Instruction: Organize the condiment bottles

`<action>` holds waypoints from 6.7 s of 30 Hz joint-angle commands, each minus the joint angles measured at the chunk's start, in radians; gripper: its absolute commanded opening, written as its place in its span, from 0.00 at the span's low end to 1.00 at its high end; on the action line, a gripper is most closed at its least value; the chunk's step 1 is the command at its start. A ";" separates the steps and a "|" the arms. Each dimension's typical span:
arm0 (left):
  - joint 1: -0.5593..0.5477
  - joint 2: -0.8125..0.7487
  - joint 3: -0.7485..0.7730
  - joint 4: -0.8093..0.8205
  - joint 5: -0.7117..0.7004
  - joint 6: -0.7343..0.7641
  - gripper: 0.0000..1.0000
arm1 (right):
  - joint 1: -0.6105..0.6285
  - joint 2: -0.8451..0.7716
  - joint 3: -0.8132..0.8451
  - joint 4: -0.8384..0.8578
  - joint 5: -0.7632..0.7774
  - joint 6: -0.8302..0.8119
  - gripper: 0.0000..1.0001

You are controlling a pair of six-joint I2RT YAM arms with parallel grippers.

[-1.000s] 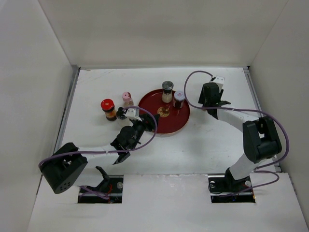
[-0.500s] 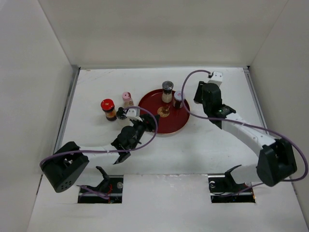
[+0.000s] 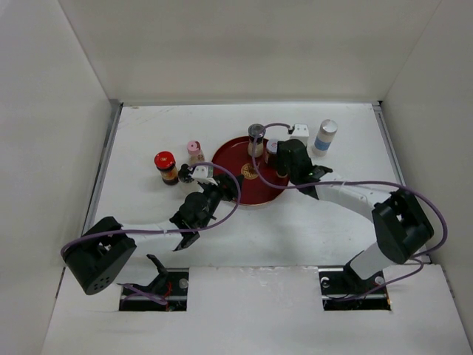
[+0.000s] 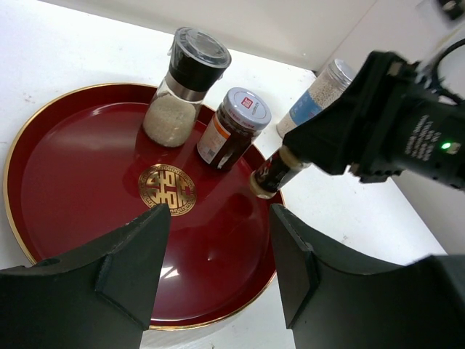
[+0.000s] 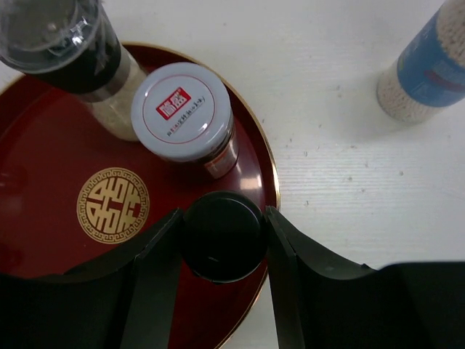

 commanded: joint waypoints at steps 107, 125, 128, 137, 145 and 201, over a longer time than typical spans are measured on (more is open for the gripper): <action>0.047 -0.211 -0.105 0.049 -0.251 0.004 0.57 | 0.164 0.063 0.121 0.078 -0.001 -0.123 0.80; 0.187 -0.538 0.181 -0.781 -0.353 -0.009 0.88 | 0.213 -0.328 -0.084 0.162 -0.113 -0.092 0.31; 0.196 -0.554 0.237 -0.949 -0.354 -0.023 0.88 | 0.250 -0.386 -0.138 0.182 -0.095 -0.080 0.20; 0.293 -0.345 0.396 -1.225 -0.146 -0.011 0.84 | 0.278 -0.434 -0.268 0.328 0.022 -0.060 0.53; 0.303 -0.229 0.413 -1.204 -0.145 -0.008 0.79 | 0.261 -0.492 -0.328 0.383 0.022 -0.057 0.63; 0.210 0.239 0.794 -0.821 -0.099 0.040 0.31 | 0.198 -0.469 -0.390 0.475 0.043 -0.012 0.63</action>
